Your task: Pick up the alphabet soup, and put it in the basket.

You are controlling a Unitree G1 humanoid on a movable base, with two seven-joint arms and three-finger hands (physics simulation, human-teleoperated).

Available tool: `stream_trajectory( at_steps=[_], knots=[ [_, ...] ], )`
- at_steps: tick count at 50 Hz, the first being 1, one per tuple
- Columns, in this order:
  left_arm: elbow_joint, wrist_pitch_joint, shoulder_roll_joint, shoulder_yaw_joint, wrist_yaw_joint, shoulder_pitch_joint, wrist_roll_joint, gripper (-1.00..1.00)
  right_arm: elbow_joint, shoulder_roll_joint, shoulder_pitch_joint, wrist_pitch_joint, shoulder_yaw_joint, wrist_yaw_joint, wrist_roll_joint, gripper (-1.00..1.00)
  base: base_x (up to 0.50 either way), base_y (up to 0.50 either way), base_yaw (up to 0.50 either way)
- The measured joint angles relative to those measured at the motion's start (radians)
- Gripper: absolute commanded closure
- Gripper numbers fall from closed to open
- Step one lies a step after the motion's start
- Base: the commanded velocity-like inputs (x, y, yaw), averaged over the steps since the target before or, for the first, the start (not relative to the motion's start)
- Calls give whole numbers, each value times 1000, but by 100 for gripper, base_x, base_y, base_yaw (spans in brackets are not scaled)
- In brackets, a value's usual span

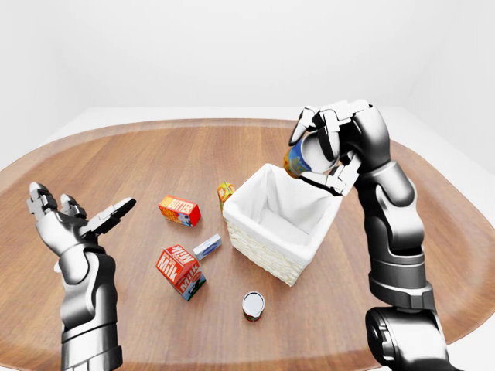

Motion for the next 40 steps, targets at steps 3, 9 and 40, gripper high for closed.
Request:
stream_trajectory(
  at_steps=[3, 9, 40],
  knots=[
    [0, 0, 0, 0, 0, 0, 0, -100, 6, -1, -2, 0, 1, -4, 6, 100, 0, 0, 0],
    [0, 1, 0, 0, 0, 0, 0, -100, 65, 0, -27, 0, 7, -12, 9, 100, 0, 0, 0],
    [9, -3, 2, -2, -2, -3, 1, -100, 1054, 7, -378, 0, 27, 34, -50, 100, 0, 0, 0]
  ],
)
